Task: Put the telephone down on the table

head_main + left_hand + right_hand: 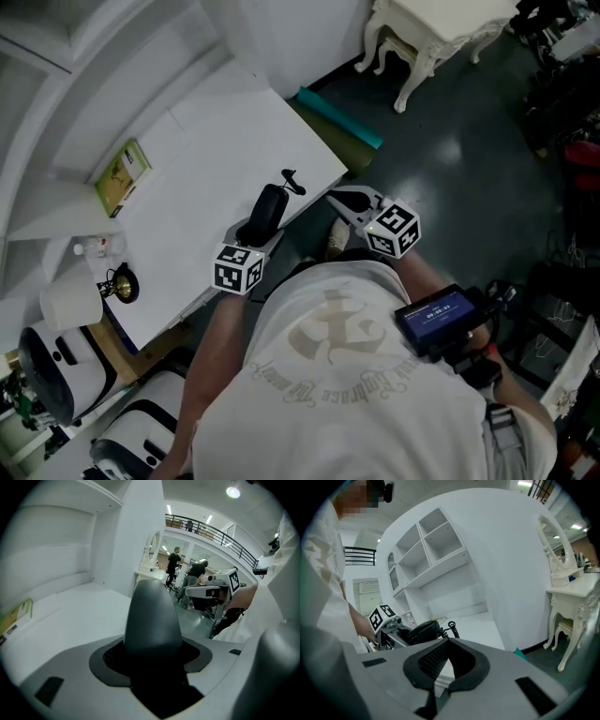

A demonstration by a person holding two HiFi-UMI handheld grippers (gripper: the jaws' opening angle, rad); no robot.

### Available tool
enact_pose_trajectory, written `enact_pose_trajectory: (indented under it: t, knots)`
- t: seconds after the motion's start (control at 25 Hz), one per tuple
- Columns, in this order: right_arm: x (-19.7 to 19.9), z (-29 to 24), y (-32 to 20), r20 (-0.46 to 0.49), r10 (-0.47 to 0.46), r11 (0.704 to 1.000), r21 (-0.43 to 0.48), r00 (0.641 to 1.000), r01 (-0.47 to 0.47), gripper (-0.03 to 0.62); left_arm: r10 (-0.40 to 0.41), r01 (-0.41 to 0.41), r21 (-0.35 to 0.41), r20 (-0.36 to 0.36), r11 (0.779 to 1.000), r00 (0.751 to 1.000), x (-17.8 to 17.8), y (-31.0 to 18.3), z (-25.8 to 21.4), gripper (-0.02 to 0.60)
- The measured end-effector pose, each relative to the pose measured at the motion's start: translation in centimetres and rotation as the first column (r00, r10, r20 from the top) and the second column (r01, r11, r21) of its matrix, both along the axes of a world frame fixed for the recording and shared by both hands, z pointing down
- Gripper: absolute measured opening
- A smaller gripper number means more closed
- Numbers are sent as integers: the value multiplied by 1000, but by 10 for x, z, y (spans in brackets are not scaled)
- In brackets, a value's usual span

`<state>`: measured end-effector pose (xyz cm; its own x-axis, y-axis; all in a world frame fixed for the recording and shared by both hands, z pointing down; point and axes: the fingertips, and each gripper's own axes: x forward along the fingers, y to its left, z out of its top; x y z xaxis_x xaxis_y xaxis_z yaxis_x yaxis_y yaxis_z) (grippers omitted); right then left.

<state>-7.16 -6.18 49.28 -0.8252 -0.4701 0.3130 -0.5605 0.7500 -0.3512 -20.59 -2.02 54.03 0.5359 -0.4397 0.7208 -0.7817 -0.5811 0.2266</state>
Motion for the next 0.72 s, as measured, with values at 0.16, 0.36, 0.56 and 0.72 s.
enact_pose_trajectory:
  t: [0.16, 0.36, 0.56, 0.72]
  knots:
    - [5, 0, -26, 8, -19, 1000, 3, 1000, 19, 15, -11, 11, 6, 7, 1000, 1000, 7, -28, -1, 276]
    - [10, -2, -52, 35, -34, 999, 8, 999, 34, 15, -15, 15, 13, 30, 1000, 999, 14, -59, 1, 276]
    - [23, -2, -69, 60, -28, 1000, 7, 998, 27, 15, -26, 25, 12, 39, 1000, 999, 23, -80, 0, 276]
    - [28, 2, -74, 74, -14, 1000, -13, 997, 15, 15, -18, 18, 8, 64, 1000, 998, 25, -92, 1, 276]
